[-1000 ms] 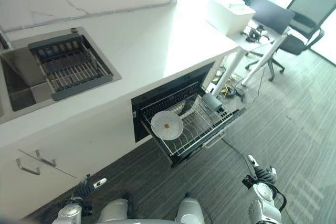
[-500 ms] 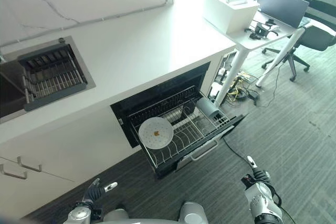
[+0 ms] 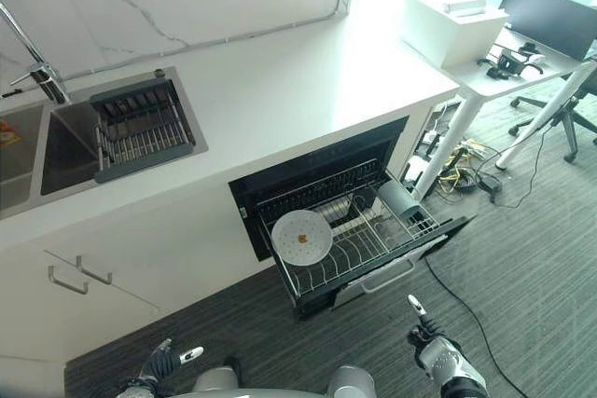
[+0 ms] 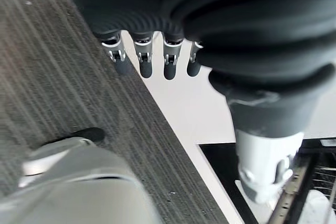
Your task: Place the dishes in the dishwasher.
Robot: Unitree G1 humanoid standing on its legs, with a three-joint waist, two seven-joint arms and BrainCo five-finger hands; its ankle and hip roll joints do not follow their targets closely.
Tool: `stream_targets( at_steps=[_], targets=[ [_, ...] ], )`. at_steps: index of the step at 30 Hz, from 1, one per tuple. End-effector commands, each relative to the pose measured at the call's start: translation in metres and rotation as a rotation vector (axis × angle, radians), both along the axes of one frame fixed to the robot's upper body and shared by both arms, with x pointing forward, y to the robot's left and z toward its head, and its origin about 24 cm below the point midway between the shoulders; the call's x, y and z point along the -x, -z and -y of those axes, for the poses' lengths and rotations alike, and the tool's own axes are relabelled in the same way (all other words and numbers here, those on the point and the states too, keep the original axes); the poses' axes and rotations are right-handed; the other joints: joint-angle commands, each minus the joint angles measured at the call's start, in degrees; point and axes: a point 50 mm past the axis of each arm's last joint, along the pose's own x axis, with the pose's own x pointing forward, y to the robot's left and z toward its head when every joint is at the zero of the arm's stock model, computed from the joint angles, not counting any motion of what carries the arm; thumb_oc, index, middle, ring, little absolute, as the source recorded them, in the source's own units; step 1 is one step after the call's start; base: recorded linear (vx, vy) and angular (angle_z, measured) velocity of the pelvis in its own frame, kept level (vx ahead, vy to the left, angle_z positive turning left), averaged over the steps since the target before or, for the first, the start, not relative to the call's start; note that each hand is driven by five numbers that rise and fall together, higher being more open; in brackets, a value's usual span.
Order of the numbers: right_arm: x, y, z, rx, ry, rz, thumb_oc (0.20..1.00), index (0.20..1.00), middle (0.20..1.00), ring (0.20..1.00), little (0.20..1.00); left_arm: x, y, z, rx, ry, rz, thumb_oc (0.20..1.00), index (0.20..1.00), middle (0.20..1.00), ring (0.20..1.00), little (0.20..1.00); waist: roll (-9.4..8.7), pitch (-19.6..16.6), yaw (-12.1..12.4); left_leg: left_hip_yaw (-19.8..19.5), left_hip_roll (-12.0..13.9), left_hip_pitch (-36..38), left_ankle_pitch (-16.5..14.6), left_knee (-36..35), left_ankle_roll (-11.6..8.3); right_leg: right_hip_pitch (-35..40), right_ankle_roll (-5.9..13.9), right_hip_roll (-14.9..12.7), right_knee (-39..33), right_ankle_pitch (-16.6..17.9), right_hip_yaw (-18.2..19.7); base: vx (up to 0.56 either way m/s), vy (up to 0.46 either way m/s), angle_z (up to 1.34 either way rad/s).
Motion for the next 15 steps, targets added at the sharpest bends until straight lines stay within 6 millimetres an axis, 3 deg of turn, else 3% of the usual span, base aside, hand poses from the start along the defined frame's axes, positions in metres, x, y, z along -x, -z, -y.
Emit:
stream_targets(
  at_steps=[1,11,15],
  targets=[
    [-0.023,-0.011,0.000,-0.023,0.007,0.072,1.000,1.000,1.000,1.000,1.000,-0.027,-0.015,-0.014,-0.037,0.028,0.115,1.000,1.000,1.000,1.000,1.000,-0.17,2.23,0.82,-1.67,-0.40,1.33,-7.85,4.94,0.94,-0.72,3.02,-2.83,-3.96,3.69,1.85,0.00,0.007,0.21],
    [-0.046,-0.025,0.016,0.035,-0.030,0.041,1.000,1.000,1.000,1.000,1.000,-0.025,-0.014,-0.009,-0.029,0.056,0.096,1.000,1.000,1.000,1.000,1.000,3.39,3.77,4.48,-3.89,-2.35,-0.70,-7.05,4.94,0.92,-0.83,3.50,-5.37,-3.96,3.93,-0.29,0.01,0.042,0.19],
    [-0.080,-0.059,0.034,0.134,-0.046,0.067,1.000,1.000,1.000,1.000,1.000,-0.028,-0.013,-0.001,0.005,0.064,0.097,1.000,1.000,1.000,1.000,1.000,7.13,6.53,6.49,-4.61,-4.58,-3.84,-6.26,4.94,0.85,-2.61,4.10,-8.08,-3.96,4.53,-0.87,-0.08,0.192,0.25]
  ],
)
